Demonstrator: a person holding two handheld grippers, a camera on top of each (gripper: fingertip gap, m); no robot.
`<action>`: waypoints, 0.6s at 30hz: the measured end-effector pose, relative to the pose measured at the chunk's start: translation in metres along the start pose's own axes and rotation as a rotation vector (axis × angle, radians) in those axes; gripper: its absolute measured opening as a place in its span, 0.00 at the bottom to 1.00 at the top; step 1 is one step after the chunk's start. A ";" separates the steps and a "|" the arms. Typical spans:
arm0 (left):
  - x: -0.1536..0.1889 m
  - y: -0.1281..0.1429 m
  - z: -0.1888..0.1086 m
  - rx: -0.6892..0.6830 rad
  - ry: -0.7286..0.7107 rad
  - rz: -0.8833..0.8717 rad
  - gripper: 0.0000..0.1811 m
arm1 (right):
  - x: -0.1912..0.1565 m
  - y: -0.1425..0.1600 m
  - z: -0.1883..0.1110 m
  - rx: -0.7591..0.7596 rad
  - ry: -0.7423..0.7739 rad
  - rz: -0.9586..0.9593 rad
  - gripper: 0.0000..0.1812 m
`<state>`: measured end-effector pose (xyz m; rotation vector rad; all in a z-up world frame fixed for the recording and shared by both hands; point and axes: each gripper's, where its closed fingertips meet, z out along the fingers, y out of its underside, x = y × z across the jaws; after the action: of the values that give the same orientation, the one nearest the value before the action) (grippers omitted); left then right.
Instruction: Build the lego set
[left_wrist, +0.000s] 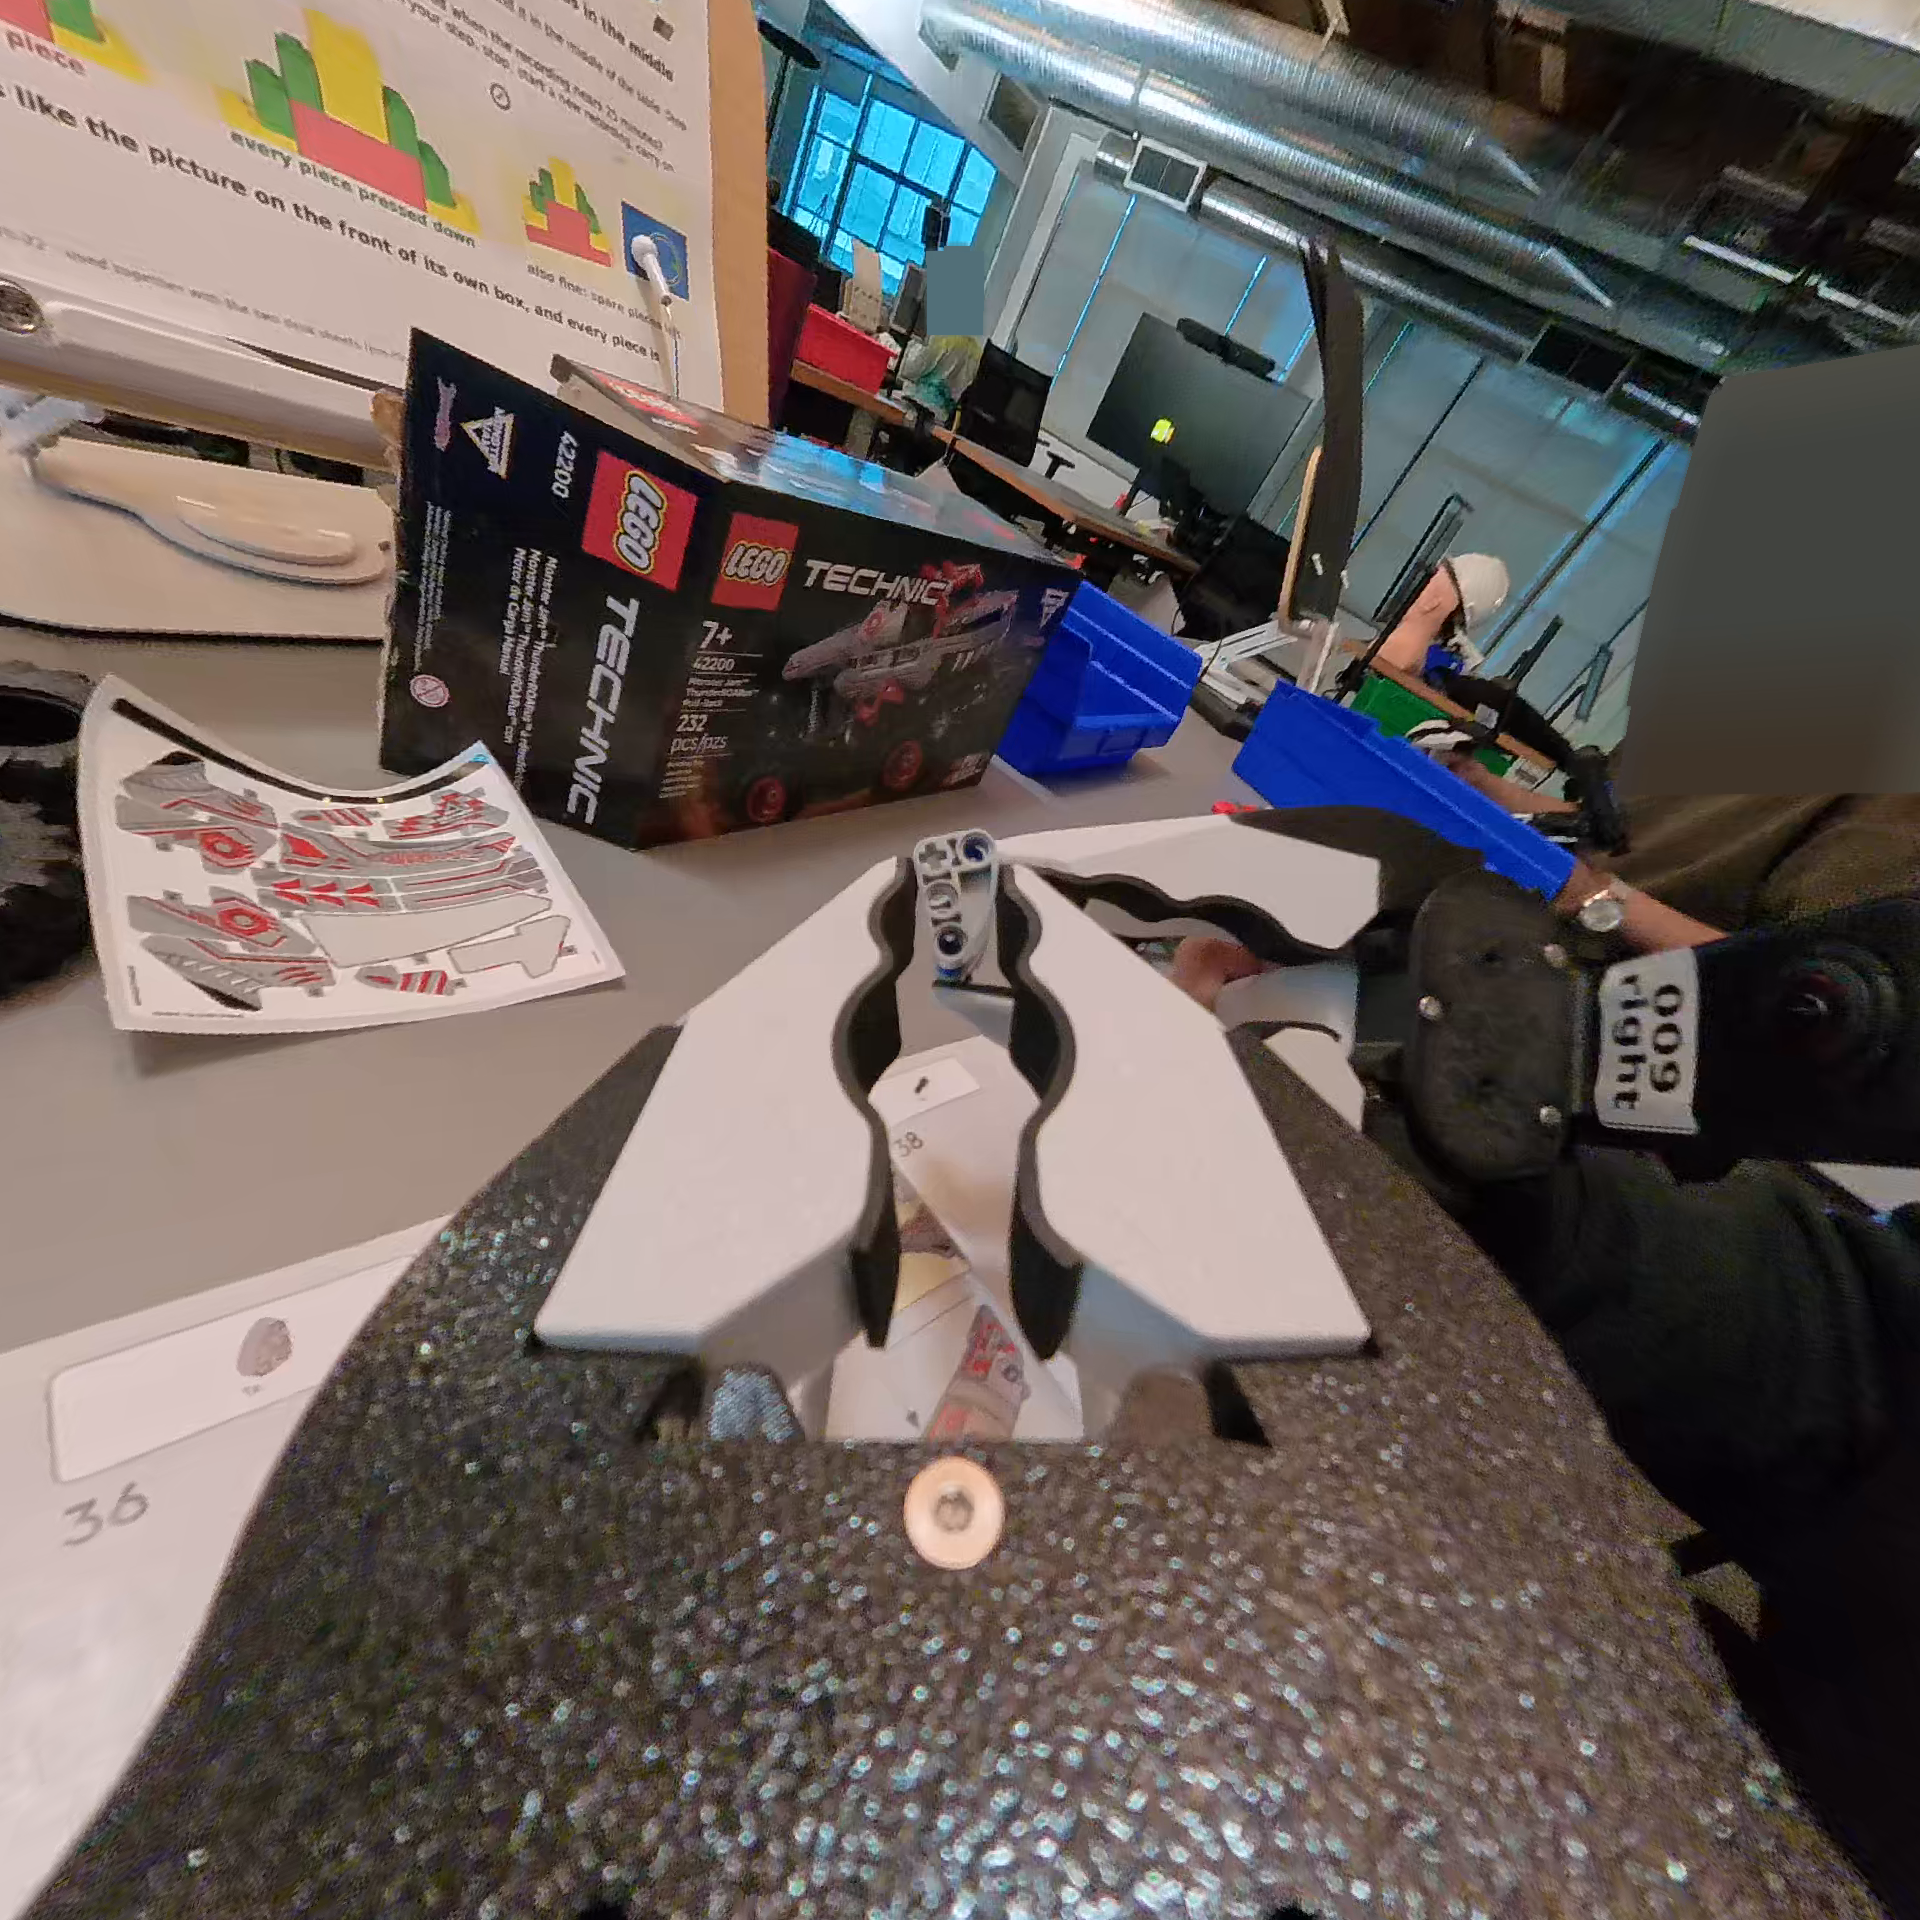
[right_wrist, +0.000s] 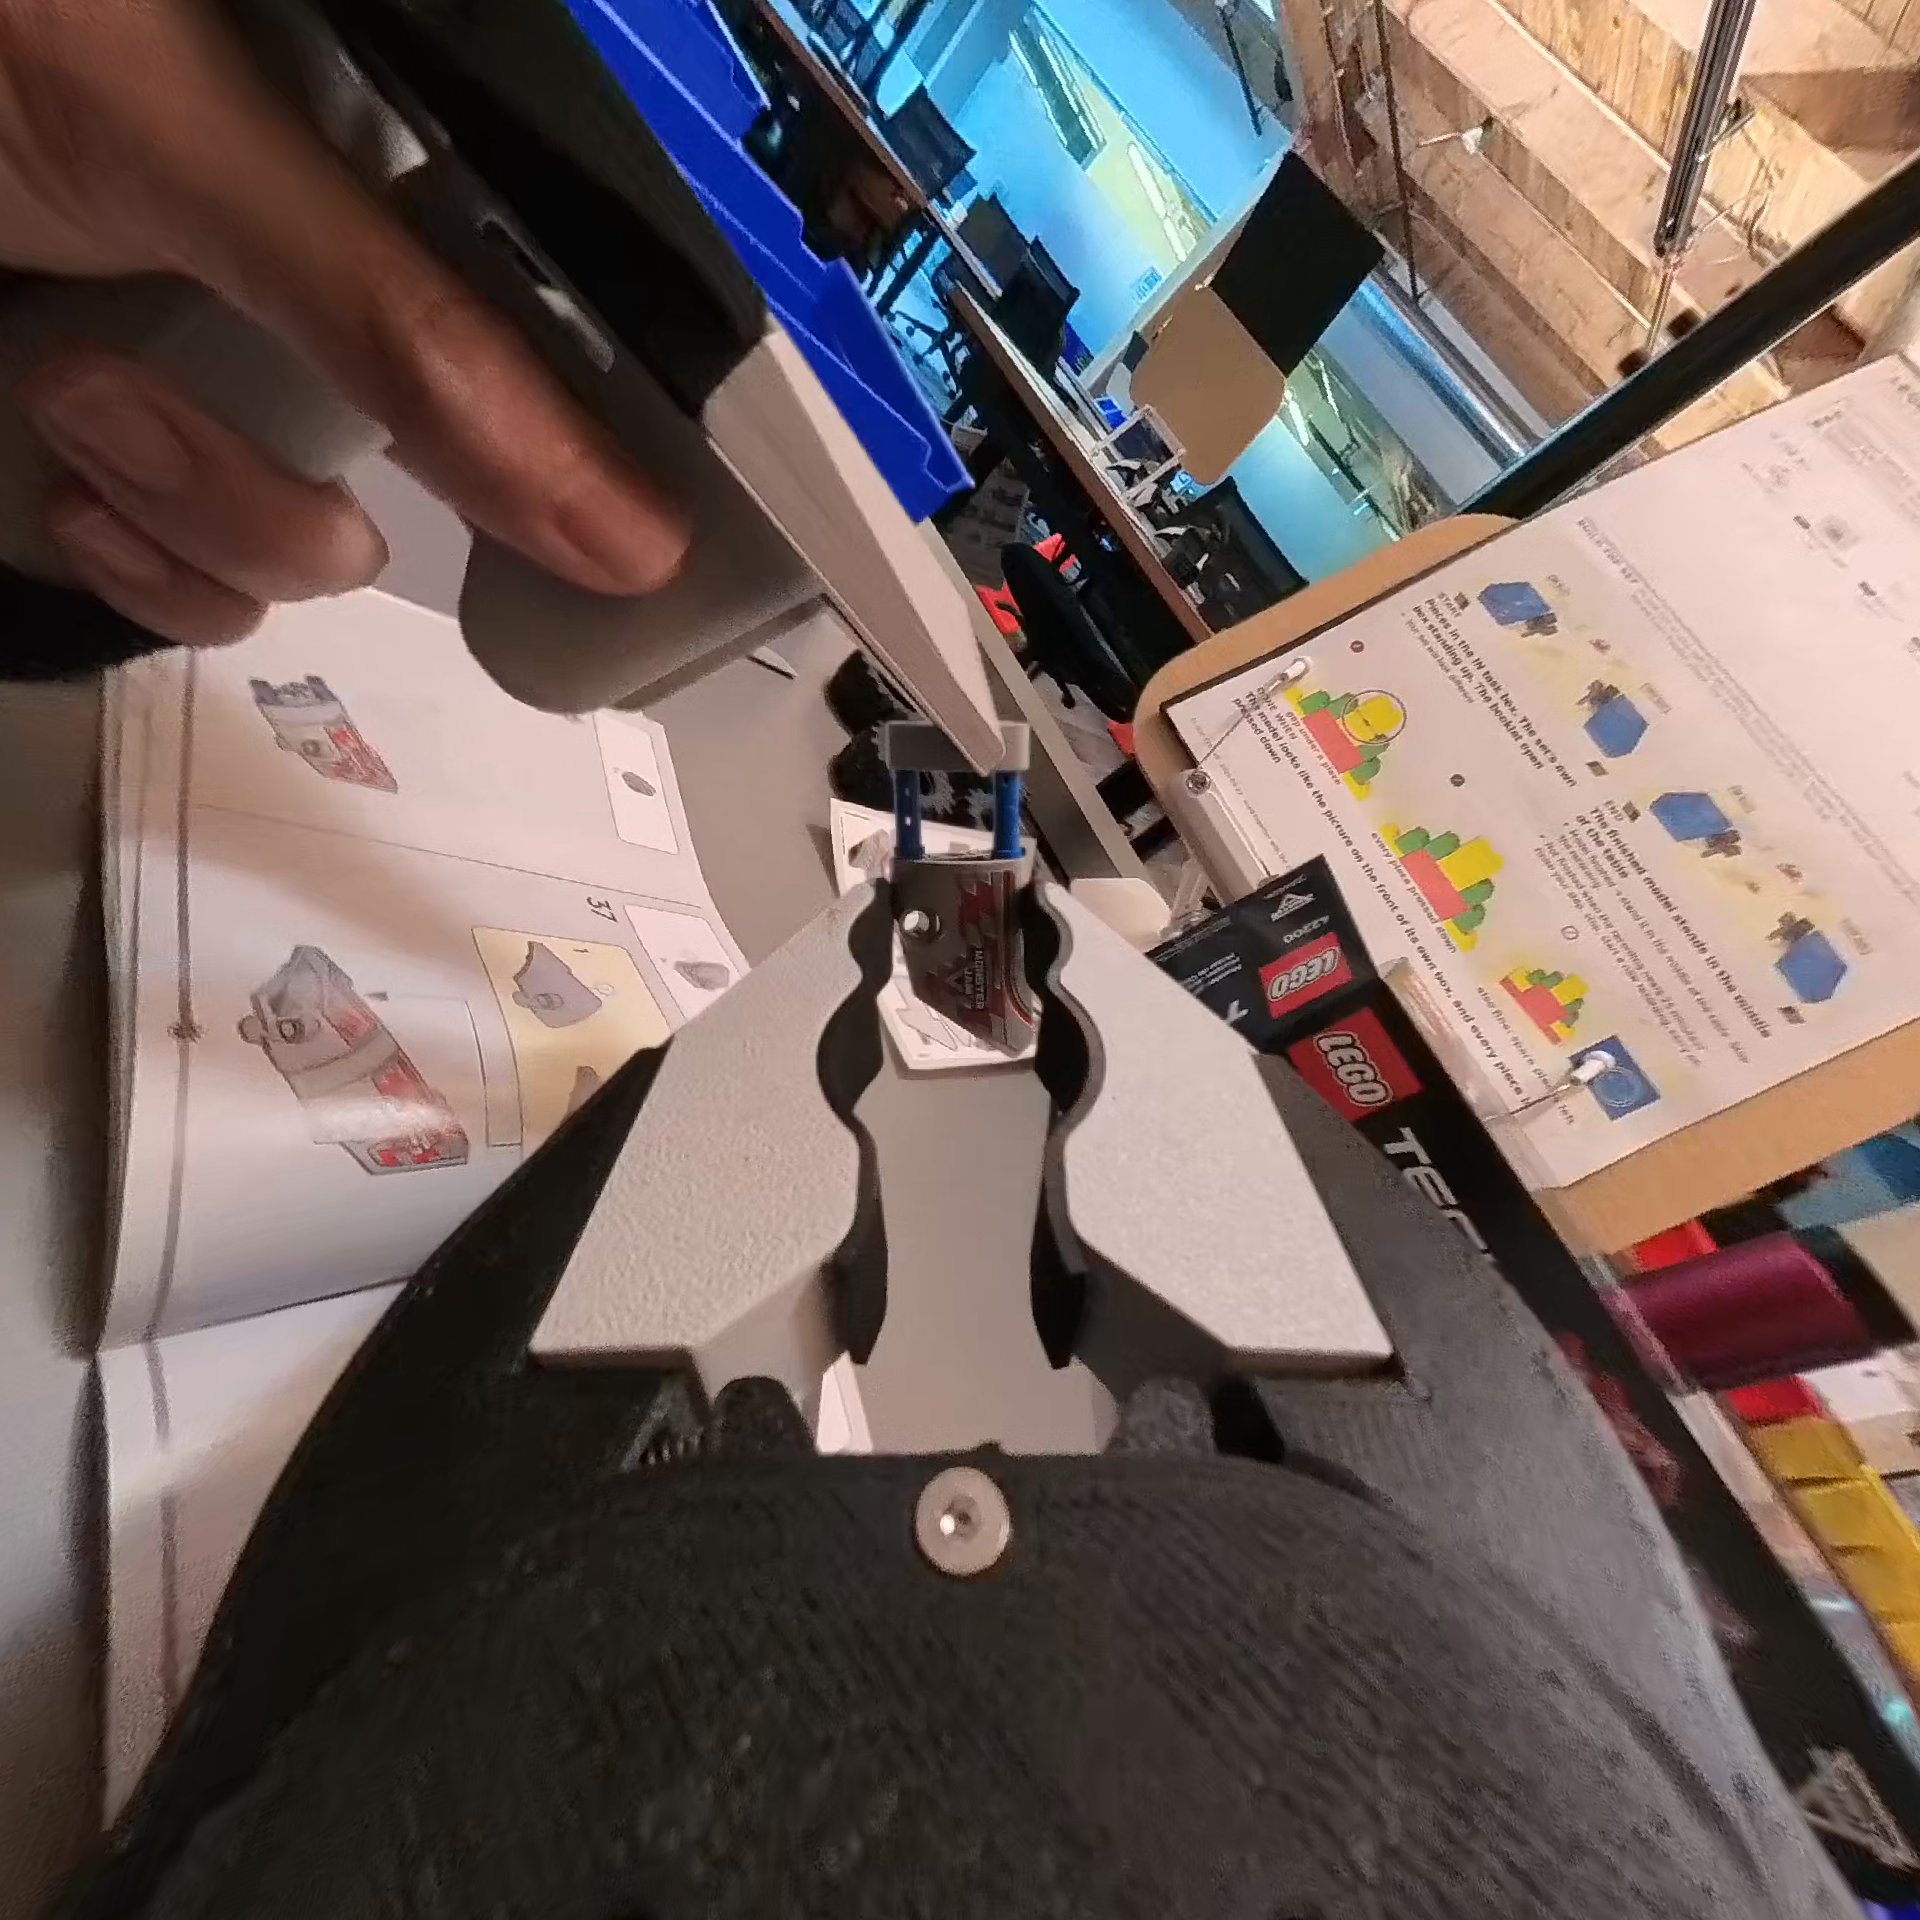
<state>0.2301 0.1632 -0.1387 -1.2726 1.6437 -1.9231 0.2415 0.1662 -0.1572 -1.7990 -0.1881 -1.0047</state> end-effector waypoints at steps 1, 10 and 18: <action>-0.001 0.001 0.000 -0.005 -0.011 0.026 0.07 | 0.000 0.001 0.000 -0.010 0.011 -0.027 0.12; 0.006 -0.002 -0.001 0.015 0.066 0.023 0.07 | 0.007 -0.003 -0.005 -0.023 0.090 -0.206 0.12; 0.019 -0.010 -0.007 0.065 0.131 0.195 0.07 | 0.017 -0.015 -0.015 -0.031 0.177 -0.407 0.12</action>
<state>0.2174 0.1571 -0.1210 -0.9417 1.6841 -1.9581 0.2362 0.1560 -0.1327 -1.7237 -0.4422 -1.4534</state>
